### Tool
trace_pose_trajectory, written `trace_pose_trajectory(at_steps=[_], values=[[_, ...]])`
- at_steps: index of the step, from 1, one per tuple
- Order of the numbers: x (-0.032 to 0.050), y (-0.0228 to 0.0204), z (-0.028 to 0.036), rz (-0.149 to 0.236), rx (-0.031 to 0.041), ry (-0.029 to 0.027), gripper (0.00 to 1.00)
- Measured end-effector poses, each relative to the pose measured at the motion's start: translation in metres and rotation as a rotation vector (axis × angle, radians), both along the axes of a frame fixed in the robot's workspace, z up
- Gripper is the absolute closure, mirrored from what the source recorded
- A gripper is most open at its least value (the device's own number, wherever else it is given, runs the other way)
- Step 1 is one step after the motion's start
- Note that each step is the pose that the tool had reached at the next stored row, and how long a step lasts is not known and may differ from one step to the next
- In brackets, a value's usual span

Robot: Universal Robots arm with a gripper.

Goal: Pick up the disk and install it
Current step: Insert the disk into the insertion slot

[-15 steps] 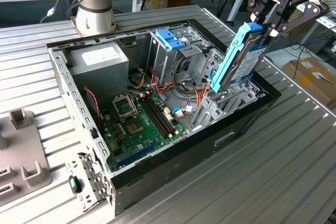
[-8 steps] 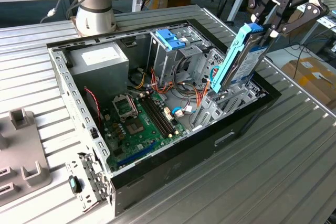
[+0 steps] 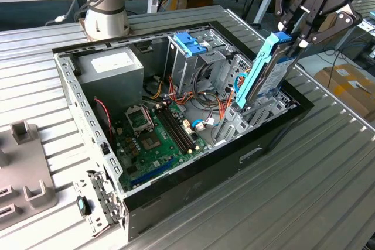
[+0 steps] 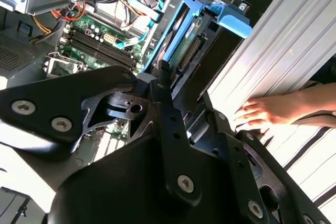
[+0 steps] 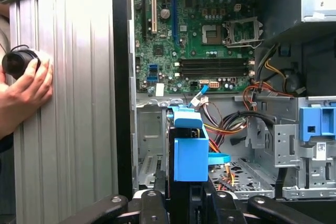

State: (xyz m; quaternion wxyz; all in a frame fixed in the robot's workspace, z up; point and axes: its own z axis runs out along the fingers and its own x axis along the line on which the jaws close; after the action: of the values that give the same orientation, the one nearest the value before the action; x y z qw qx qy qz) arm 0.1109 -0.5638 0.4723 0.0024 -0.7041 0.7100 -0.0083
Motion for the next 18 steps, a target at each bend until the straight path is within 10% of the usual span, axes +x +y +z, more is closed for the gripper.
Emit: trace_pose_trajectory(at_steps=[18], values=[[0.0004,0.0013,-0.0068,0.036,-0.0021,0.0,0.65]])
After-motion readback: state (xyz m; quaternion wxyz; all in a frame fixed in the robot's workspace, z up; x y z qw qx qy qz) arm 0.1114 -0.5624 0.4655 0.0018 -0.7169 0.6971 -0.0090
